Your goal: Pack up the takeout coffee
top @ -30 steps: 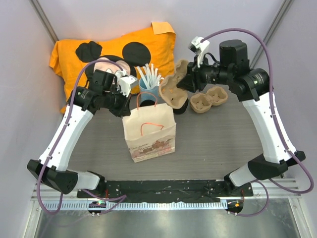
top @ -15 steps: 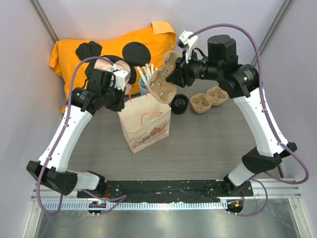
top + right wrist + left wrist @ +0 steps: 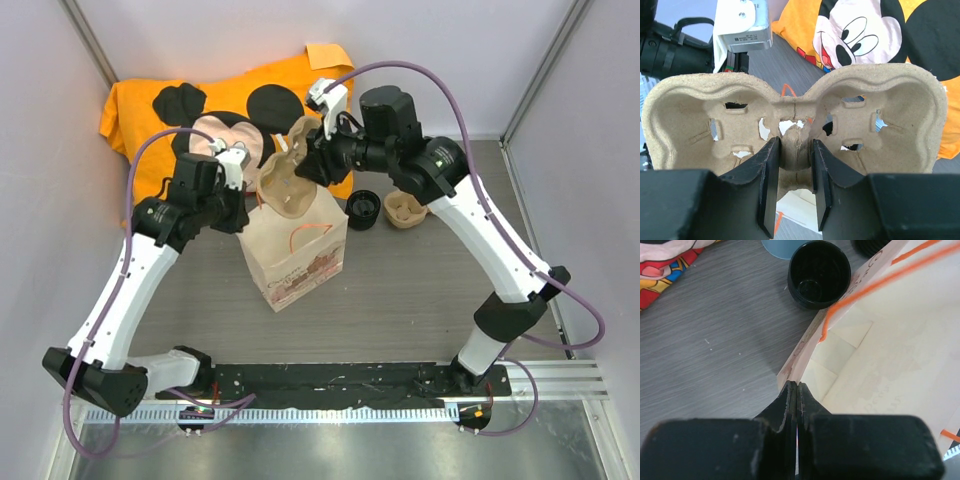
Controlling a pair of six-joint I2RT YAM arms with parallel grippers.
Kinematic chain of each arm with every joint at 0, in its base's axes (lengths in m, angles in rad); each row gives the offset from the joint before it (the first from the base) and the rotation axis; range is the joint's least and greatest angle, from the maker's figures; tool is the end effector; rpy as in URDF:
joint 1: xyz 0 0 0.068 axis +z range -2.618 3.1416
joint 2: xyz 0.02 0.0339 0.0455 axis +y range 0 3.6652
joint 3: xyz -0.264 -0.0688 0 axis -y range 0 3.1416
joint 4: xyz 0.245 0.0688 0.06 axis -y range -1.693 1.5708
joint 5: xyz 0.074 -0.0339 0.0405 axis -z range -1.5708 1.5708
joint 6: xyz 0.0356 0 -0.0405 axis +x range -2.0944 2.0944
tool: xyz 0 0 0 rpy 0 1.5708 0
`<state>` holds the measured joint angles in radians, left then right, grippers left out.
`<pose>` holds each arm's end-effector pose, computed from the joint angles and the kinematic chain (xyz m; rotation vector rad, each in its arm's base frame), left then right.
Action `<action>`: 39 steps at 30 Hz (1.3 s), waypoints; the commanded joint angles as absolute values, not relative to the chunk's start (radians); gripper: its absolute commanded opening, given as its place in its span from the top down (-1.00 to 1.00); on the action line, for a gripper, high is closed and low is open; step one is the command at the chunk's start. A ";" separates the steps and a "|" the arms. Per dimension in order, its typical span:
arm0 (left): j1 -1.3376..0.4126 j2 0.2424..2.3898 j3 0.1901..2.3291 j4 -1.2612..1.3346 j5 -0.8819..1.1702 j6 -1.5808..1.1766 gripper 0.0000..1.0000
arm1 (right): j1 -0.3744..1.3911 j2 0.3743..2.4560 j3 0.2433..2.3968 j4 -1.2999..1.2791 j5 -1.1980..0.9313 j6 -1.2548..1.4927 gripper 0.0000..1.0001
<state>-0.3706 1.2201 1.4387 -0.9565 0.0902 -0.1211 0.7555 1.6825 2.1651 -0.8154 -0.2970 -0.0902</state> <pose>0.2192 -0.0886 0.3995 0.3362 2.3069 -0.3529 0.2409 0.2412 0.5074 -0.9874 1.6890 0.7277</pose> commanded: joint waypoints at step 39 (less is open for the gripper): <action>-0.291 1.124 1.305 -0.813 0.143 -0.301 1.00 | 0.888 1.555 1.813 -0.669 -0.166 0.124 0.63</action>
<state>-0.3069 1.1351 1.3148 -0.8429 0.1257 -0.2863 0.8864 1.5990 1.8153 -0.7116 -0.1295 0.0784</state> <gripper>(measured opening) 0.013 0.344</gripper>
